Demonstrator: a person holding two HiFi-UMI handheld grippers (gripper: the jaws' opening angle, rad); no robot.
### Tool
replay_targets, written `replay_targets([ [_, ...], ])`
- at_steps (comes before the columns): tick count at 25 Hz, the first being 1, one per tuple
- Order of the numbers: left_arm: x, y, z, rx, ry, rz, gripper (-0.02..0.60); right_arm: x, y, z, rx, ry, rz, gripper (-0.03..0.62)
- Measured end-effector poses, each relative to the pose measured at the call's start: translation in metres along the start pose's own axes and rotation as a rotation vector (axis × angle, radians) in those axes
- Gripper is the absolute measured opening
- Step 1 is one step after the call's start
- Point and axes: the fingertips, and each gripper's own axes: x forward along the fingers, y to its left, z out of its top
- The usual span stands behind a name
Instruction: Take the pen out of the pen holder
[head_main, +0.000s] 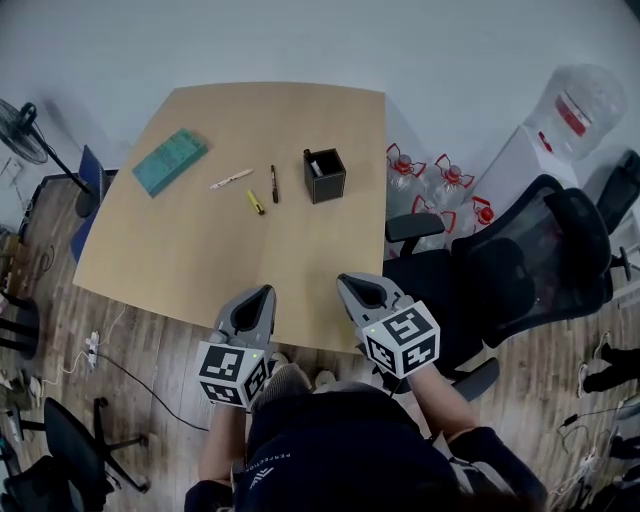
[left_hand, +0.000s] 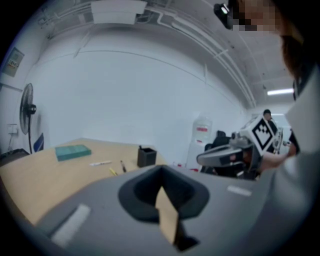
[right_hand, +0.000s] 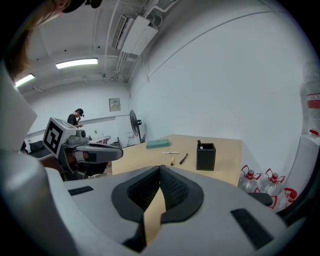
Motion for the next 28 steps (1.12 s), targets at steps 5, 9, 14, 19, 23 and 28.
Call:
replay_targets([
  [5, 0.017, 0.024, 0.001, 0.013, 0.040, 0.006, 0.005, 0.019, -0.010, 0.011, 0.005, 0.004, -0.032, 0.003],
  [9, 0.038, 0.039, 0.007, 0.016, 0.051, -0.038, 0.005, 0.039, -0.025, 0.024, 0.010, 0.005, -0.057, 0.003],
  [14, 0.061, 0.071, 0.020, 0.035, 0.054, -0.083, 0.005, 0.077, -0.039, 0.040, 0.025, 0.005, -0.091, 0.026],
  [19, 0.085, 0.105, 0.031, 0.040, 0.053, -0.110, 0.005, 0.112, -0.054, 0.056, 0.018, 0.012, -0.134, 0.081],
  [23, 0.106, 0.121, 0.040, 0.040, 0.047, -0.139, 0.005, 0.131, -0.067, 0.069, 0.007, 0.018, -0.162, 0.124],
  [28, 0.126, 0.133, 0.047, 0.040, 0.049, -0.173, 0.005, 0.150, -0.086, 0.082, -0.002, 0.026, -0.196, 0.127],
])
